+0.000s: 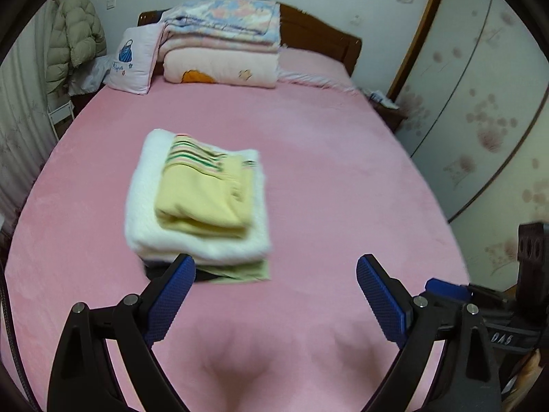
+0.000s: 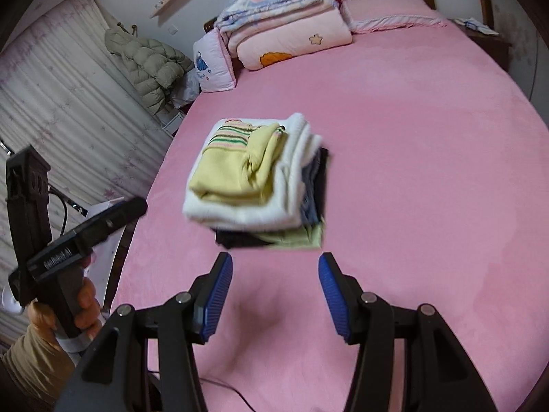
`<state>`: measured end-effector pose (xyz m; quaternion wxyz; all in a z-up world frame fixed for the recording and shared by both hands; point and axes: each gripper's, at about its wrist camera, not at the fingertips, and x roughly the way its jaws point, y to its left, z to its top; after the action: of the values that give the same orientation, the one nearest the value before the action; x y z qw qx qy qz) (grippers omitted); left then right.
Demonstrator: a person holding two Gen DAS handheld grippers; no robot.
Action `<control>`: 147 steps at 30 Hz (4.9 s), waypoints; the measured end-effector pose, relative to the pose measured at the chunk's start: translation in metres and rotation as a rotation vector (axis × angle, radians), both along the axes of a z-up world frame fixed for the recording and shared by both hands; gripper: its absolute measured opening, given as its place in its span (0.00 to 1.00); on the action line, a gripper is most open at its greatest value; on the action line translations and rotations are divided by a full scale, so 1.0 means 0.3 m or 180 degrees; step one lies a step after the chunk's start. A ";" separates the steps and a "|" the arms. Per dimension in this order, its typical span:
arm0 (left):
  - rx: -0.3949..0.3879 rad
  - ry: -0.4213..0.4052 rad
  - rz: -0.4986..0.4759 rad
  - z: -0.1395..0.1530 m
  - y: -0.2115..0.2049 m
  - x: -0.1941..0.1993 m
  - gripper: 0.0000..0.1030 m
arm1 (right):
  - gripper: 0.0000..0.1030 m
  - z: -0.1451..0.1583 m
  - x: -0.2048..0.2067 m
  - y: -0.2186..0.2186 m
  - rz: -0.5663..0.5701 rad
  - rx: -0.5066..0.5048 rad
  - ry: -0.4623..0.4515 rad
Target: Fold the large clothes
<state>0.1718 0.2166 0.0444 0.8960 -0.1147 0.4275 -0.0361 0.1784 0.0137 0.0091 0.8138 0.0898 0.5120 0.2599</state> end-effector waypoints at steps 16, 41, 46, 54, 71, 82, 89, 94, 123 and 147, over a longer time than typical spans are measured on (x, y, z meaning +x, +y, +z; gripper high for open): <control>0.0298 -0.0112 -0.0091 0.088 -0.528 -0.531 0.96 | 0.51 0.154 -0.533 -0.408 -0.0298 -0.0441 -0.0414; 0.0422 0.0032 0.0289 0.054 -0.707 -0.722 0.99 | 0.61 0.153 -0.667 -0.552 -0.0681 -0.0715 -0.0534; 0.0393 0.0070 0.0252 0.047 -0.715 -0.697 0.99 | 0.61 0.154 -0.665 -0.553 -0.0681 -0.0774 -0.0551; 0.0404 0.0067 0.0173 0.043 -0.738 -0.673 0.99 | 0.71 0.157 -0.661 -0.563 -0.0742 -0.0867 -0.0572; 0.0532 0.0081 0.0096 0.031 -0.774 -0.651 0.99 | 0.75 0.150 -0.661 -0.583 -0.0817 -0.0998 -0.0544; 0.0545 0.0111 0.0101 0.018 -0.765 -0.658 0.99 | 0.75 0.146 -0.672 -0.575 -0.0818 -0.1037 -0.0527; 0.0517 0.0118 0.0115 0.012 -0.755 -0.667 0.99 | 0.75 0.136 -0.674 -0.574 -0.0821 -0.1040 -0.0493; 0.0504 0.0133 0.0117 0.010 -0.754 -0.672 0.99 | 0.75 0.140 -0.684 -0.571 -0.0834 -0.1049 -0.0527; 0.0537 0.0234 0.0141 -0.010 -0.751 -0.705 0.99 | 0.89 0.135 -0.705 -0.567 -0.0909 -0.1153 -0.0546; 0.0520 0.0365 0.0251 -0.033 -0.739 -0.722 0.99 | 0.89 0.113 -0.716 -0.555 -0.0850 -0.1172 -0.0511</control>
<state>-0.0447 -0.0052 0.0345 0.8772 -0.0599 0.4747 0.0407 -0.0366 -0.1527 0.0429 0.8817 -0.0142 0.4680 0.0585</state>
